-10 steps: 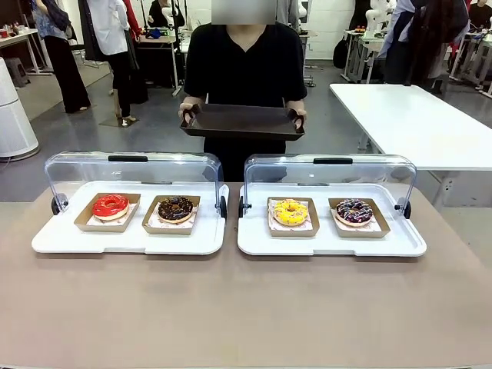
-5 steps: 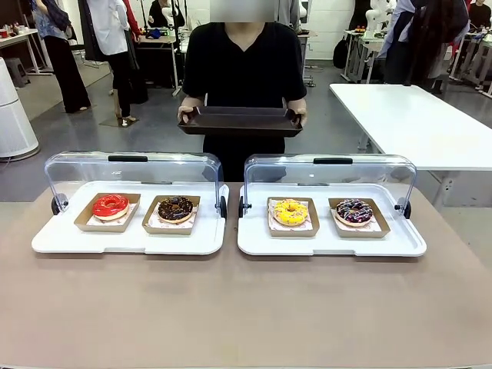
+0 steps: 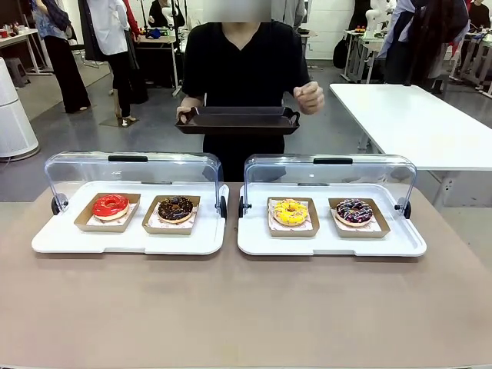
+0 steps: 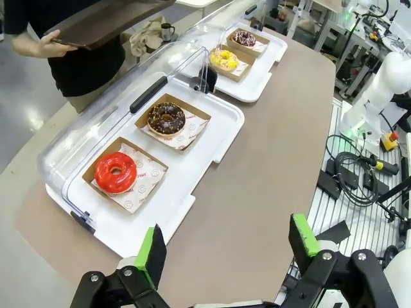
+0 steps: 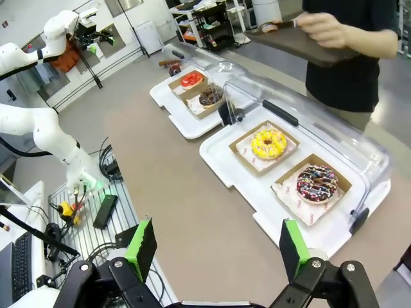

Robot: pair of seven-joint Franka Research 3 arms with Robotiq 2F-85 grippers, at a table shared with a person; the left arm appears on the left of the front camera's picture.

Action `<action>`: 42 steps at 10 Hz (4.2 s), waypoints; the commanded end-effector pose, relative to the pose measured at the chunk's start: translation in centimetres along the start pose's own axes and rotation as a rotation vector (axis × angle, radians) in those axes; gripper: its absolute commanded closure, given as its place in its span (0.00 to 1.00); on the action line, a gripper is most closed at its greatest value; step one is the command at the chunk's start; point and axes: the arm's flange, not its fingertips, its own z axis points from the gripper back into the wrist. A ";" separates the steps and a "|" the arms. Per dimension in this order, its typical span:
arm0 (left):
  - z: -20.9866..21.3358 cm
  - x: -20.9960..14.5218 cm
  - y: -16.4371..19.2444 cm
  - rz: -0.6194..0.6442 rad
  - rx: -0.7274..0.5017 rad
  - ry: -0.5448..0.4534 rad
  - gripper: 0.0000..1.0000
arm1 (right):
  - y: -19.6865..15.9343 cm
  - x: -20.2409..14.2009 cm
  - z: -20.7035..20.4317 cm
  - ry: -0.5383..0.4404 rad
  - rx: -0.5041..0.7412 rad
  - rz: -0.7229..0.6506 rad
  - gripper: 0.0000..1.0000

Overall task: Provide the desired donut to the person.
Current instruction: Pick up and lift the Paper togo box containing the Donut pointed at by the person.

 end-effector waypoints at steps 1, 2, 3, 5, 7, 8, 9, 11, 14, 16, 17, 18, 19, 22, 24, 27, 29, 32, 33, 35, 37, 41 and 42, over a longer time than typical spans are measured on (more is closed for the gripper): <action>0.2 0.0 0.1 -0.011 -0.008 -0.016 0.00 | -0.2 0.2 0.1 -0.028 0.016 0.012 0.00; 0.2 0.0 0.1 -0.011 -0.008 -0.016 0.00 | -0.2 0.2 0.1 -0.028 0.016 0.012 0.00; 0.2 0.0 0.1 -0.011 -0.008 -0.016 0.00 | -0.2 0.2 0.1 -0.028 0.016 0.012 0.00; 0.2 0.0 0.1 -0.011 -0.008 -0.016 0.00 | -0.2 0.2 0.1 -0.028 0.016 0.012 0.00; 0.2 0.0 0.1 -0.011 -0.008 -0.016 0.00 | -0.2 0.2 0.1 -0.028 0.016 0.012 0.00; 0.2 0.0 0.1 -0.011 -0.008 -0.016 0.00 | -0.2 0.2 0.1 -0.028 0.016 0.012 0.00; 0.2 0.0 0.1 -0.011 -0.008 -0.016 0.00 | -0.2 0.2 0.1 -0.028 0.016 0.012 0.00; 0.2 0.0 0.1 -0.011 -0.008 -0.016 0.00 | -0.2 0.2 0.1 -0.028 0.016 0.012 0.00; 0.2 0.0 0.1 -0.011 -0.008 -0.016 0.00 | -0.2 0.2 0.1 -0.028 0.016 0.012 0.00; 0.2 0.0 0.1 -0.011 -0.008 -0.016 0.00 | -0.2 0.2 0.1 -0.028 0.016 0.012 0.00; 0.2 0.0 0.1 -0.011 -0.008 -0.016 0.00 | -0.2 0.2 0.1 -0.028 0.016 0.012 0.00; 0.2 0.0 0.1 -0.011 -0.008 -0.016 0.00 | 0.0 0.0 0.0 0.000 0.001 -0.001 0.00; 0.2 0.0 0.1 -0.011 -0.008 -0.016 0.00 | 0.5 1.7 -0.8 0.052 0.046 0.045 0.00; 0.2 0.0 0.1 -0.011 -0.008 -0.016 0.00 | 2.4 9.7 -8.2 0.408 0.036 0.178 0.00; 0.2 0.0 0.1 -0.011 -0.008 -0.016 0.00 | 3.3 13.9 -14.9 0.651 -0.016 0.283 0.00; 0.2 0.0 0.1 -0.011 -0.008 -0.016 0.00 | 4.4 13.8 -25.5 0.894 0.010 0.409 0.00; 0.2 0.0 0.1 -0.011 -0.008 -0.016 0.00 | 4.7 11.5 -30.6 0.922 0.026 0.484 0.00; 0.2 0.0 0.1 -0.011 -0.008 -0.016 0.00 | 4.9 9.1 -32.9 0.895 -0.010 0.581 0.00; 0.2 0.0 0.1 -0.011 -0.008 -0.016 0.00 | 5.1 10.2 -33.3 0.924 0.059 0.509 0.00; 0.2 0.0 0.1 -0.011 -0.008 -0.016 0.00 | 5.1 10.2 -33.3 0.924 0.059 0.509 0.00; 0.2 0.0 0.1 -0.011 -0.008 -0.016 0.00 | 5.1 10.2 -33.3 0.924 0.059 0.509 0.00; 0.2 0.0 0.1 -0.011 -0.008 -0.016 0.00 | 6.7 8.8 -37.0 0.975 -0.026 0.613 0.00; 0.2 0.0 0.1 -0.011 -0.008 -0.016 0.00 | 7.1 7.9 -38.8 1.011 -0.047 0.652 0.00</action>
